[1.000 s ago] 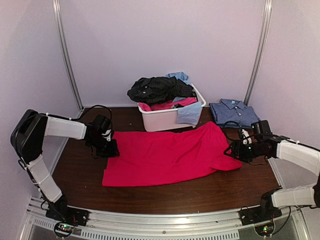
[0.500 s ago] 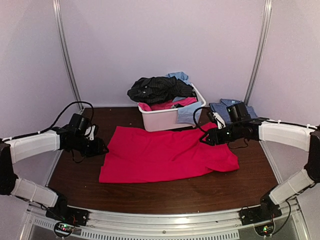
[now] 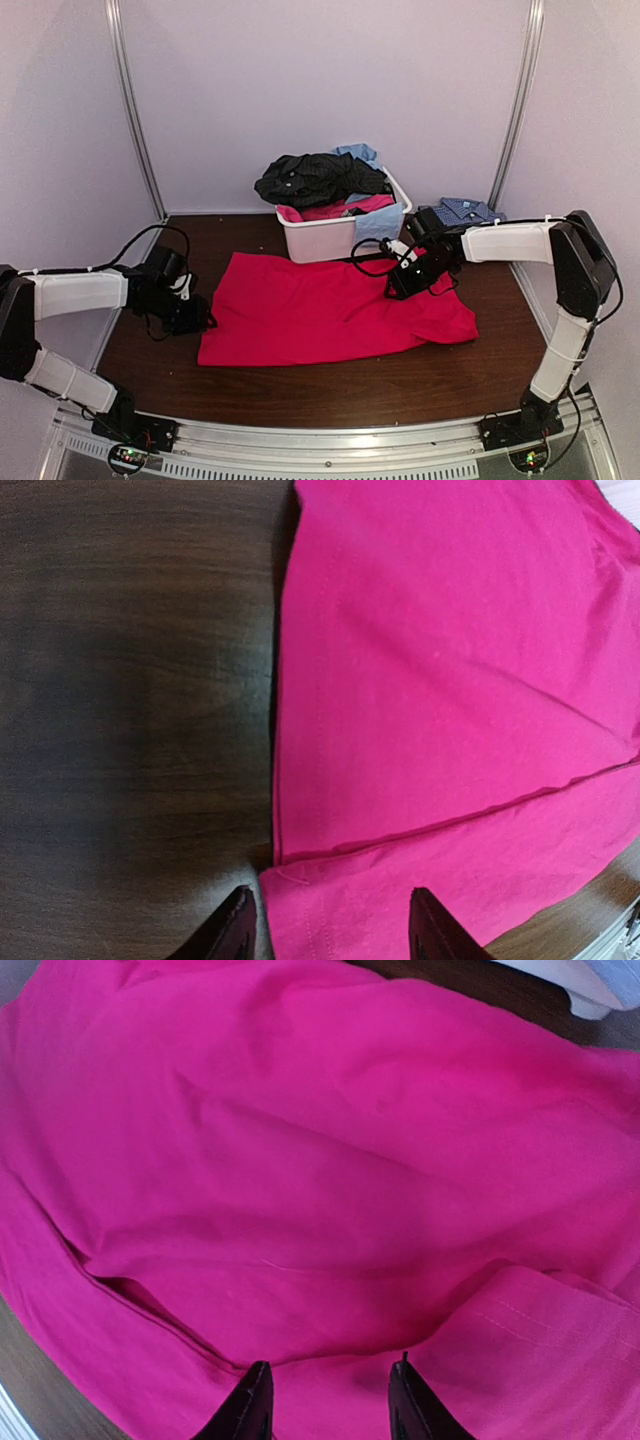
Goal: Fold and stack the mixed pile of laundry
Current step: Smooth out the 1/3-folded T-shirt at the center of the board.
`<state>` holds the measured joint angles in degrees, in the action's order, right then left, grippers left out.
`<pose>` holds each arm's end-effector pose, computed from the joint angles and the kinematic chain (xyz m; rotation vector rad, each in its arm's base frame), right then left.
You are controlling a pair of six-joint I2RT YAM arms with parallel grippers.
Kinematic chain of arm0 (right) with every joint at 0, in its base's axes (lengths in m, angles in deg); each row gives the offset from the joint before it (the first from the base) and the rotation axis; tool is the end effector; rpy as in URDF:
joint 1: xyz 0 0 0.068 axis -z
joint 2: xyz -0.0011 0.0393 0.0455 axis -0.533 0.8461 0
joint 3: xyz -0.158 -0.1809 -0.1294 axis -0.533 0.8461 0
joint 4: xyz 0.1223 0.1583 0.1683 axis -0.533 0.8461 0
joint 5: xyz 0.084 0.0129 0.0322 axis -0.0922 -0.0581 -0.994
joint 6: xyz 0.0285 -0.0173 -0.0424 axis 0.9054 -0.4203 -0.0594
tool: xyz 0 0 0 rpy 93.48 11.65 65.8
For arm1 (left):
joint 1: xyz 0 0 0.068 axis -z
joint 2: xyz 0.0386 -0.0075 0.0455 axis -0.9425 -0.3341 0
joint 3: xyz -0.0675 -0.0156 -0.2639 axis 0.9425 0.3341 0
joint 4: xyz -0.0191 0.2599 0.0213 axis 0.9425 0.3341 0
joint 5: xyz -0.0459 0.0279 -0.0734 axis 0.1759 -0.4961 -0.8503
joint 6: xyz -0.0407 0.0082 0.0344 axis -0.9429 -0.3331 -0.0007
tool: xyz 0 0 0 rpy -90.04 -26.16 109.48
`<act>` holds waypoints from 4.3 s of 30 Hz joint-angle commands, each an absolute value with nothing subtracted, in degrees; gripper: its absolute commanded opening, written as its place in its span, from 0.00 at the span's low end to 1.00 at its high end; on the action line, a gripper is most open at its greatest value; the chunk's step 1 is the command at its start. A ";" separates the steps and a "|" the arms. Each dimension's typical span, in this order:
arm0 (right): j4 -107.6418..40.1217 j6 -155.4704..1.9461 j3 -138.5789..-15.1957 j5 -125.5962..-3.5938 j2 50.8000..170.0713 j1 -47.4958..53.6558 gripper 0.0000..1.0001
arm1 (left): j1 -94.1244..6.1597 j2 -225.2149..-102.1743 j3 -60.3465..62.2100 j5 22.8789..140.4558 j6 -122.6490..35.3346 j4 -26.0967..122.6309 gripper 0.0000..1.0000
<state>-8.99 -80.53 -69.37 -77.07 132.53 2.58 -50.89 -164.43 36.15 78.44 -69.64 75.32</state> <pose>0.3140 0.1926 0.1855 -0.7355 2.5701 0.6527 0.2162 -0.0846 0.1635 -0.3718 2.7636 -0.5525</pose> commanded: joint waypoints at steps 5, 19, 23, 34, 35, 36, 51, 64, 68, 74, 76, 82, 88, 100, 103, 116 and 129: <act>-6.79 -73.96 -71.53 -63.90 133.82 2.30 0.48 | -50.37 -165.28 37.25 81.06 -70.68 74.45 0.54; -6.81 -71.43 -76.30 -58.14 139.79 2.63 0.50 | -49.63 -163.70 39.94 81.88 -72.29 74.67 0.54; -6.50 -71.06 -76.69 -57.22 140.22 2.67 0.39 | -49.09 -163.87 39.95 82.03 -72.18 74.80 0.53; -7.44 -70.97 -75.81 -56.04 138.21 2.63 0.00 | -49.02 -163.23 40.40 83.64 -71.54 73.58 0.40; -7.41 -70.88 -75.72 -55.91 138.17 2.63 0.00 | -48.99 -163.63 40.15 84.06 -71.20 73.39 0.39; -7.41 -70.92 -75.66 -55.72 138.10 2.67 0.00 | -49.02 -164.13 39.80 84.39 -70.78 73.18 0.38; -8.08 -70.57 -74.03 -54.49 135.73 3.16 0.00 | -49.04 -167.58 38.12 83.24 -68.12 69.46 0.05; -8.46 -69.72 -72.14 -52.71 131.56 3.54 0.00 | -48.95 -162.51 36.00 84.31 -65.50 72.66 0.00; -8.69 -69.69 -71.41 -52.76 130.92 3.82 0.00 | -48.97 -162.43 34.68 84.94 -64.20 74.00 0.00; -8.54 -69.43 -70.93 -52.24 129.74 3.91 0.00 | -48.95 -163.54 33.76 84.22 -62.70 73.15 0.00; -8.35 -69.30 -70.52 -51.35 128.61 4.10 0.00 | -48.95 -163.36 33.64 84.38 -62.22 73.13 0.00; -8.98 -68.81 -67.44 -50.61 124.14 5.52 0.00 | -48.97 -162.43 34.24 85.60 -61.17 72.92 0.00; -9.33 -69.12 -67.29 -51.14 125.53 5.76 0.00 | -48.96 -164.40 33.50 85.05 -60.23 70.22 0.00; -7.52 -67.93 -62.95 -61.23 118.33 10.34 0.51 | -49.04 -165.69 33.25 85.30 -63.23 71.03 0.47; -6.16 -65.96 -56.96 -65.53 110.98 12.93 0.59 | -49.04 -160.29 37.88 82.62 -66.58 71.58 0.54; -5.99 -59.74 -40.71 -69.06 103.48 18.32 0.62 | -47.73 -154.77 49.92 76.65 -75.75 70.18 0.55; -8.33 -51.91 -34.46 -71.81 101.47 19.39 0.05 | -47.41 -158.21 46.11 78.76 -76.11 69.75 0.00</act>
<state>-8.42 -55.79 -35.99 -71.28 105.56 19.08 -47.65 -158.77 48.33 76.85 -75.56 66.69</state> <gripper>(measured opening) 0.146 0.089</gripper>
